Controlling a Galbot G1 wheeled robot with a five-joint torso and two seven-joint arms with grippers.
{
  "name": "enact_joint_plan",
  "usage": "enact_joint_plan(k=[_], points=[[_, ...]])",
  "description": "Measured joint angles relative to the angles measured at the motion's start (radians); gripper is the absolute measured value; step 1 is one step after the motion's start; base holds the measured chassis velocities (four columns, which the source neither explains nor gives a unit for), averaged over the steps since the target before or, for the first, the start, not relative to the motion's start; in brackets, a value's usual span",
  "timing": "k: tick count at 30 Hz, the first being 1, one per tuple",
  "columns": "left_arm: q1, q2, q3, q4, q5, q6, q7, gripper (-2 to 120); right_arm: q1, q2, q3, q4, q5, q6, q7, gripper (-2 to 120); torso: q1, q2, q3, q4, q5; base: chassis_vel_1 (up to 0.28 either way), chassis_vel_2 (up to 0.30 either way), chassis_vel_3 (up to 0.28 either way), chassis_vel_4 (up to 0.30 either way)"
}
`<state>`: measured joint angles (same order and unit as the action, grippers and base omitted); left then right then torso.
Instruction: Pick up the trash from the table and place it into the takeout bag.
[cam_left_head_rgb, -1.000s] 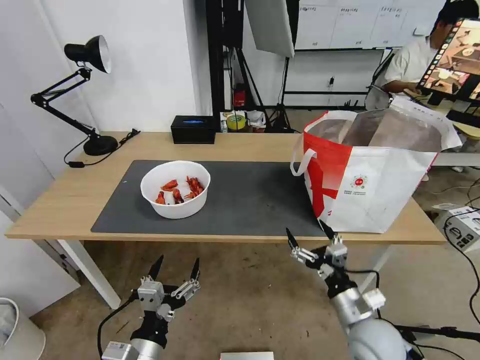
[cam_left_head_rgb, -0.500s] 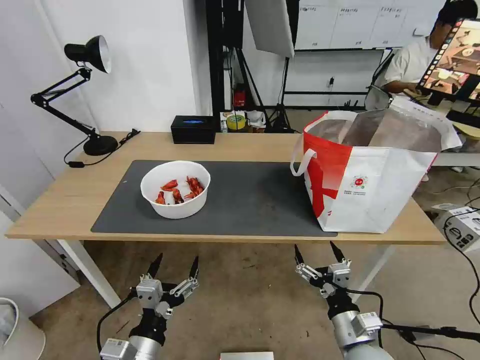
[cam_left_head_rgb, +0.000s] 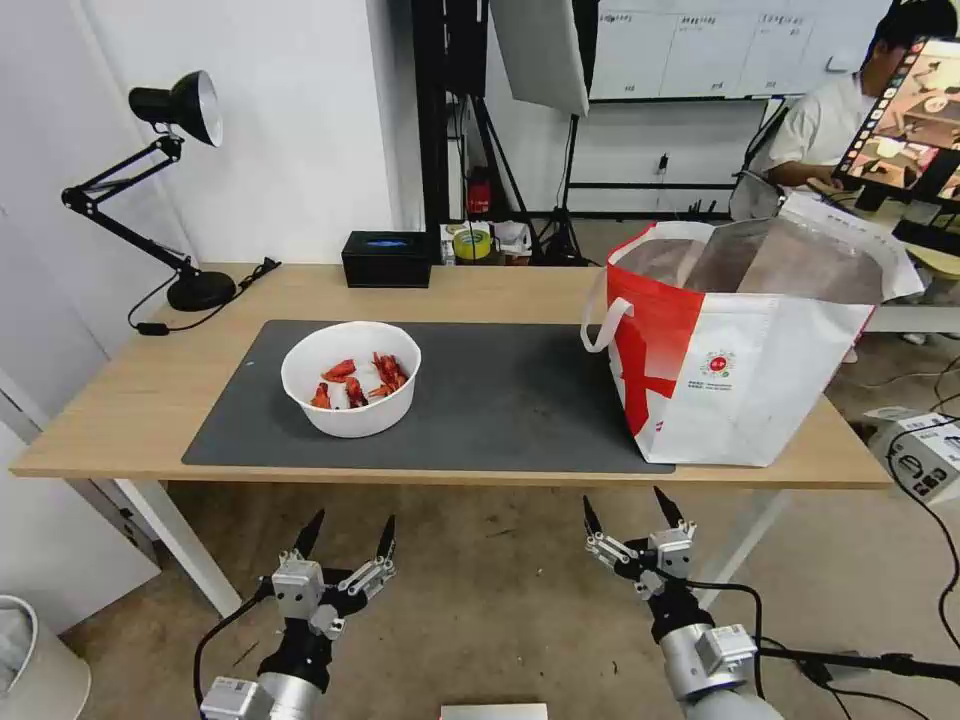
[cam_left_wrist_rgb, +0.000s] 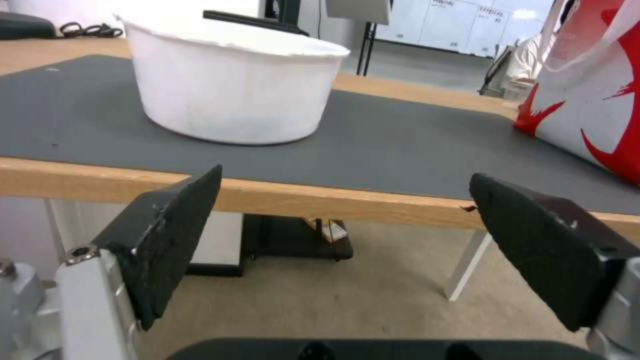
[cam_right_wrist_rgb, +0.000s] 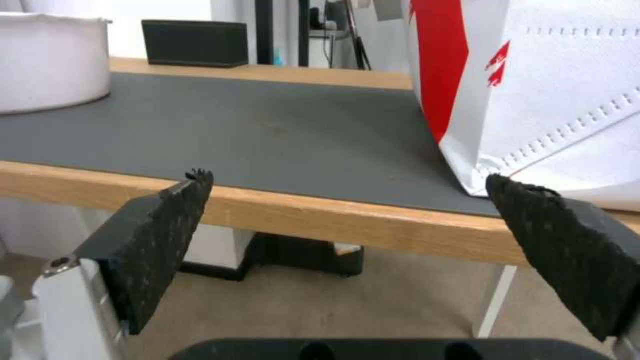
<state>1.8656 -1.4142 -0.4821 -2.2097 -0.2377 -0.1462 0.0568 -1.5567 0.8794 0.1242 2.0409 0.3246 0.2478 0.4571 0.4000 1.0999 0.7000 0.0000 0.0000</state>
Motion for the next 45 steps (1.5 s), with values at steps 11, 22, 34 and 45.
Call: enact_joint_plan(k=[11, 22, 34, 45], points=[[-0.008, 0.001, -0.001, 0.008, -0.007, 0.0, 0.0, 100, 0.0, -0.011, 0.001, 0.001, 0.008, -0.013, -0.004, 100, 0.0, 0.0, 0.0, 0.0, 0.0001, 0.0, 0.0, 0.0, 0.0], [-0.07, 0.082, -0.064, -0.045, -0.144, 0.055, -0.044, 100, 0.001, -0.011, 0.001, 0.002, 0.009, -0.013, -0.005, 100, 0.0, 0.0, 0.0, 0.0, -0.0001, 0.0, 0.0, 0.0, 0.0], [-0.168, 0.29, -0.159, -0.103, -0.426, 0.193, -0.168, 100, 0.001, -0.011, 0.002, 0.002, 0.01, -0.013, -0.006, 100, 0.0, 0.0, 0.0, 0.0003, -0.0002, 0.0, 0.0, 0.0, 0.0], [-0.394, 0.633, -0.161, -0.044, -0.82, 0.29, -0.338, 100, 0.001, -0.011, 0.002, 0.003, 0.01, -0.013, -0.006, 100, 0.0, 0.0, 0.0, -0.0001, -0.0001, 0.0, 0.0, 0.0, 0.0]])
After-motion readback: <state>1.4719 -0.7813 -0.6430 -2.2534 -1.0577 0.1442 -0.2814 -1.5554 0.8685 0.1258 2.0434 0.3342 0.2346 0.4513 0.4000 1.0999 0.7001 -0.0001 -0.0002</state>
